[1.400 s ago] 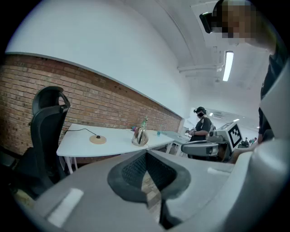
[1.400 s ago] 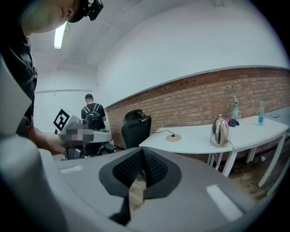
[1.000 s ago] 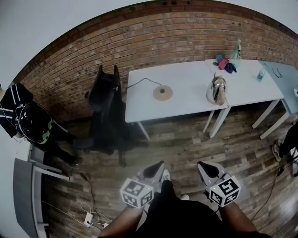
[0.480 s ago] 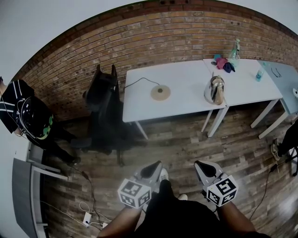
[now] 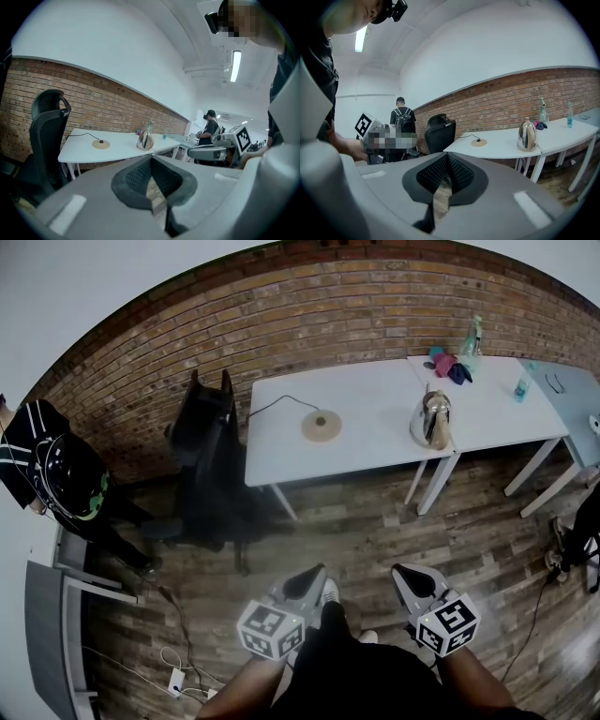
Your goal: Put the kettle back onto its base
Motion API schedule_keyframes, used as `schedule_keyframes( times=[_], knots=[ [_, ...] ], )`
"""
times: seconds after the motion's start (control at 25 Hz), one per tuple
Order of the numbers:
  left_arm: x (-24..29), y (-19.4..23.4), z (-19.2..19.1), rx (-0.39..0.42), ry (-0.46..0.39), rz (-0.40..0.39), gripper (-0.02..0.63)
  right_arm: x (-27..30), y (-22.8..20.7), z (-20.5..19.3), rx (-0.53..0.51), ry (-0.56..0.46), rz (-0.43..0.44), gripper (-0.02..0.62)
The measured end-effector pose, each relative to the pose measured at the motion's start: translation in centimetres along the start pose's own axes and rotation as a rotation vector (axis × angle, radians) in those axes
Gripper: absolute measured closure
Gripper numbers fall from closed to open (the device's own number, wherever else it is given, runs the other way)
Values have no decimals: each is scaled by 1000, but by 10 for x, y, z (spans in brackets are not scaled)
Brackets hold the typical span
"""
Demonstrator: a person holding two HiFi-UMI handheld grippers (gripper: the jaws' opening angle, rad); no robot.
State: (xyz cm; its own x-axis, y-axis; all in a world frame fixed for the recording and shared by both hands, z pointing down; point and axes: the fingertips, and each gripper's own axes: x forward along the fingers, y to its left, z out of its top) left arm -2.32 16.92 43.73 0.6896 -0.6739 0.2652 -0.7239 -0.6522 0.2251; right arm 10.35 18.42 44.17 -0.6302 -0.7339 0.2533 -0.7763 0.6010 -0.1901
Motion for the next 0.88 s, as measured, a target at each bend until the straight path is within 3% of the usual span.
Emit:
schedule_keyframes(
  times=[0.88],
  knots=[
    [7, 19, -10, -14, 23, 20, 606, 22, -5, -11, 24, 24, 20, 568]
  ],
)
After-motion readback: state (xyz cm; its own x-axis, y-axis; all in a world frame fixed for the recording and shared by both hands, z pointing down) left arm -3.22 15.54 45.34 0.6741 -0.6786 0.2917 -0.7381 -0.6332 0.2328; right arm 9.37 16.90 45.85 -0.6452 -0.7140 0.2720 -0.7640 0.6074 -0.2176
